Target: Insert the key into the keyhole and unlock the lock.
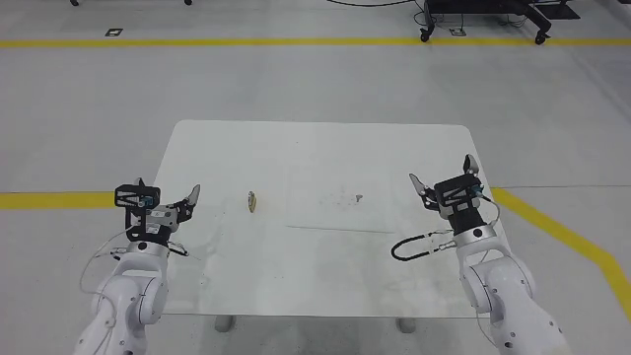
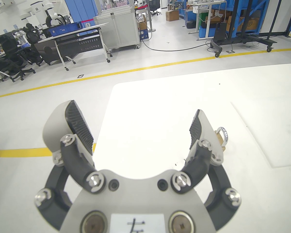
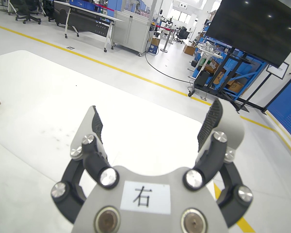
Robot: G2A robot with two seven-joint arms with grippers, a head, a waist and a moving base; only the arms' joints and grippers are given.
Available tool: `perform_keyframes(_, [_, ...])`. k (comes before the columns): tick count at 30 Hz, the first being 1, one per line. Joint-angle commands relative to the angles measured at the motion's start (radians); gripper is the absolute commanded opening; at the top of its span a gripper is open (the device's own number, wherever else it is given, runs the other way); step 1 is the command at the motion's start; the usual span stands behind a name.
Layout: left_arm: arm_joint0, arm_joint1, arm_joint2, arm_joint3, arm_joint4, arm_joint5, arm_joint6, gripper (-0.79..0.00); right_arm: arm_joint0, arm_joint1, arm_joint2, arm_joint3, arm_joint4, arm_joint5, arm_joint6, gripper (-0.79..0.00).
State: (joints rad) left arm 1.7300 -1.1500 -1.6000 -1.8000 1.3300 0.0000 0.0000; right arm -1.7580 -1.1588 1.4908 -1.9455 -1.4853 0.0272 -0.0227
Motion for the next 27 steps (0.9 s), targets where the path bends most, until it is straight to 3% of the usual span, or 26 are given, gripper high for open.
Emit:
perform_keyframes(1, [0.0, 0.0, 0.0, 0.0, 0.0, 0.0, 0.0, 0.0, 0.0, 0.0, 0.0, 0.0, 0.0, 0.0, 0.0, 0.0])
perform_keyframes(9, [0.0, 0.0, 0.0, 0.0, 0.0, 0.0, 0.0, 0.0, 0.009, 0.001, 0.015, 0.0, -0.037, 0.032, -0.011, 0.0])
perform_keyframes(11, [0.0, 0.0, 0.0, 0.0, 0.0, 0.0, 0.0, 0.0, 0.01, 0.0, 0.012, 0.002, -0.203, 0.139, -0.043, 0.0])
perform_keyframes(14, [0.0, 0.0, 0.0, 0.0, 0.0, 0.0, 0.0, 0.0, 0.046, -0.003, -0.069, -0.004, -0.42, 0.15, 0.013, 0.0])
perform_keyframes(17, [0.0, 0.0, 0.0, 0.0, 0.0, 0.0, 0.0, 0.0, 0.107, -0.009, -0.17, 0.022, -0.544, 0.09, 0.035, 0.0])
perform_keyframes(23, [0.0, 0.0, 0.0, 0.0, 0.0, 0.0, 0.0, 0.0, 0.276, -0.03, -0.35, 0.159, -0.648, -0.075, 0.072, 0.0])
perform_keyframes(27, [0.0, 0.0, 0.0, 0.0, 0.0, 0.0, 0.0, 0.0, 0.371, -0.039, -0.401, 0.283, -0.591, -0.238, -0.001, 0.0])
